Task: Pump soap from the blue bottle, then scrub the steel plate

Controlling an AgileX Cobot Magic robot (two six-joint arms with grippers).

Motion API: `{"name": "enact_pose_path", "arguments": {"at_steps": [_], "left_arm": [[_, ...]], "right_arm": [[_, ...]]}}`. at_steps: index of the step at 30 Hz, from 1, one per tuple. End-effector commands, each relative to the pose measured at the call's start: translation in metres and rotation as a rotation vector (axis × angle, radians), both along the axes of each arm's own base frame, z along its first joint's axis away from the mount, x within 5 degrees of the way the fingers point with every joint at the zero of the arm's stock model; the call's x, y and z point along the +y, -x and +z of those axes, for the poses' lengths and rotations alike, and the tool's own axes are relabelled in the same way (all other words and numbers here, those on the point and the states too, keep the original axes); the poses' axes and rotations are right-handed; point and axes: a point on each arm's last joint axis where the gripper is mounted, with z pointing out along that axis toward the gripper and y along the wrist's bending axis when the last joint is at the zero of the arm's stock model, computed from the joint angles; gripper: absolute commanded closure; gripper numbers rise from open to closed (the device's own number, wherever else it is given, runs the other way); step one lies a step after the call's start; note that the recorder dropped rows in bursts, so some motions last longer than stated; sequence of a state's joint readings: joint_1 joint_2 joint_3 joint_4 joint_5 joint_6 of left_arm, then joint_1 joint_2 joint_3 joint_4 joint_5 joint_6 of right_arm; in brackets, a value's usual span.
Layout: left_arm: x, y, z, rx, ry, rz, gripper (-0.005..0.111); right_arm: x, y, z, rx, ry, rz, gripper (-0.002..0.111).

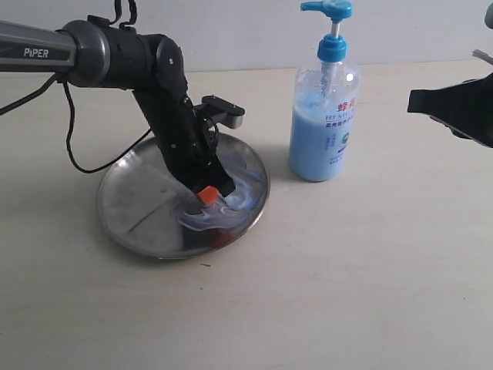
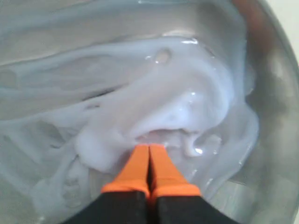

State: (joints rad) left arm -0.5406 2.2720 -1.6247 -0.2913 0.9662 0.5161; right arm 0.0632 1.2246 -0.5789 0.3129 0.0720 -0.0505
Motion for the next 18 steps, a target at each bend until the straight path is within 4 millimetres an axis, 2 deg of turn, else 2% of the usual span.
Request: {"name": "enact_pose_path", "arguments": {"at_steps": [1, 8, 18], "left_arm": [[-0.01, 0.011, 0.002, 0.024, 0.004, -0.03, 0.107], [-0.032, 0.025, 0.002, 0.01, 0.022, -0.076, 0.107], [-0.039, 0.019, 0.003, -0.071, 0.065, -0.054, 0.107]], "right_arm": [[-0.001, 0.0, 0.0, -0.009, -0.001, -0.01, 0.108], [-0.001, 0.0, 0.0, -0.011, -0.001, -0.01, 0.108], [-0.001, 0.0, 0.0, -0.01, -0.007, -0.014, 0.108]]}}
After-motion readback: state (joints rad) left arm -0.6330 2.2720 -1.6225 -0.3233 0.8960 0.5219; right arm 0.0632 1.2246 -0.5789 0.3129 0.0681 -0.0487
